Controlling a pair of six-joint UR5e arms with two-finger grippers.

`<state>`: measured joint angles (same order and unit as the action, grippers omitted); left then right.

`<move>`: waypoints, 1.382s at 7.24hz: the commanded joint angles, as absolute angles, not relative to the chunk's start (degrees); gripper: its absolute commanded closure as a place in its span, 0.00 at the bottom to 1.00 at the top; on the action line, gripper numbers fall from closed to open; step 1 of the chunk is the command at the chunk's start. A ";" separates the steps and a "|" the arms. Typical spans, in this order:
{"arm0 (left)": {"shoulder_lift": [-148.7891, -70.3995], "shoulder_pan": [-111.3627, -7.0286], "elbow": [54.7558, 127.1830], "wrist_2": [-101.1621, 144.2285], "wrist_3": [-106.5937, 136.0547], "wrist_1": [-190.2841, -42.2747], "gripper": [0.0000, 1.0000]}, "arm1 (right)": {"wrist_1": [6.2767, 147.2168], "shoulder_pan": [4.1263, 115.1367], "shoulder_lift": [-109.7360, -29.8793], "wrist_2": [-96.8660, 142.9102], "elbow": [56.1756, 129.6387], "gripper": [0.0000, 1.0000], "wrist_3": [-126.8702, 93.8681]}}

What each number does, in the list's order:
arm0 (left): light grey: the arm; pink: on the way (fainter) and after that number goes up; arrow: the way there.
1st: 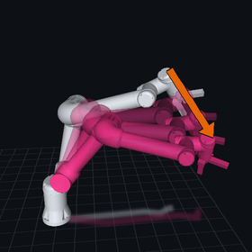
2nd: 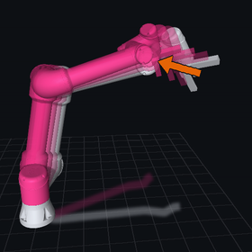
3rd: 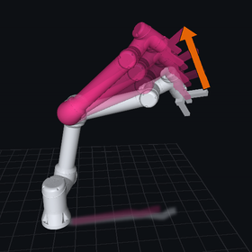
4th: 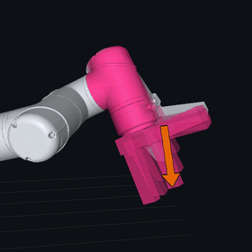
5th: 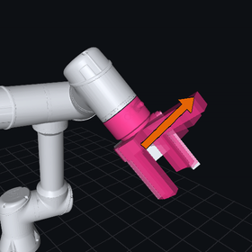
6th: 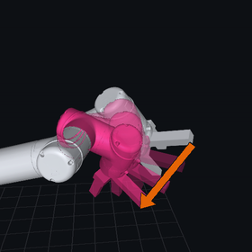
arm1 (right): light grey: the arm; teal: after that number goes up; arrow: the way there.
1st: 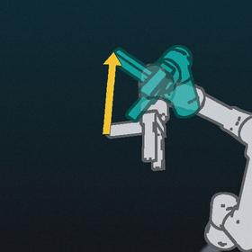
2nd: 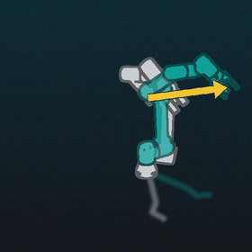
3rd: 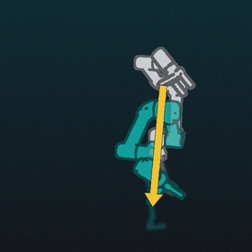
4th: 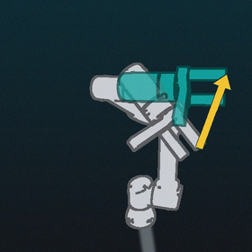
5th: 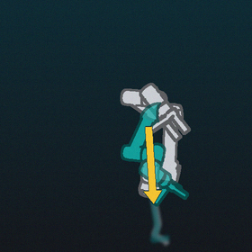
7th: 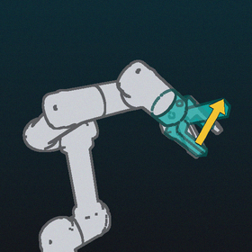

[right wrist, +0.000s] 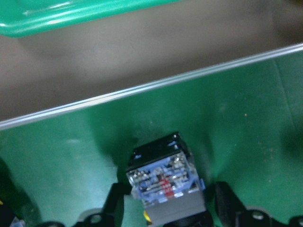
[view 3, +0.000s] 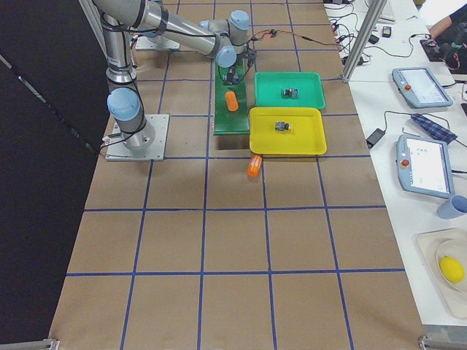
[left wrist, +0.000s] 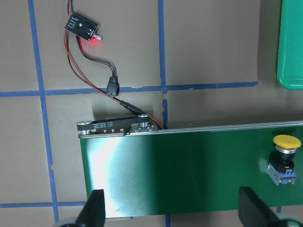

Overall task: Sort buttons by color to trays
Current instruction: 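Carry the green-capped button into the green tray with the right gripper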

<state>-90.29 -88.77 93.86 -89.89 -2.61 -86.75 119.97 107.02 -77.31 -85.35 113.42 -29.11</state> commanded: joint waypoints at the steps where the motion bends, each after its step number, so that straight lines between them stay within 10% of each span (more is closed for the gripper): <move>1: -90.26 -88.77 93.69 -89.83 -2.81 -86.66 0.00 | 118.21 106.87 -77.70 -87.44 111.72 1.00 -28.21; 6: -90.18 -88.68 92.20 -89.38 -2.55 -86.84 0.00 | 121.88 97.21 -64.04 -88.59 89.34 1.00 -20.40; 7: -90.09 -88.68 91.41 -89.56 -2.46 -87.01 0.00 | 125.65 97.21 -59.20 -88.51 86.77 0.82 -21.17; 8: -90.35 -88.68 90.19 -89.56 -2.37 -88.32 0.00 | 128.73 97.38 -56.71 -88.33 86.31 0.15 -21.36; 10: -90.35 -89.47 90.00 -89.38 -2.46 -89.29 0.00 | 127.28 97.56 -58.78 -89.03 87.45 0.00 -21.27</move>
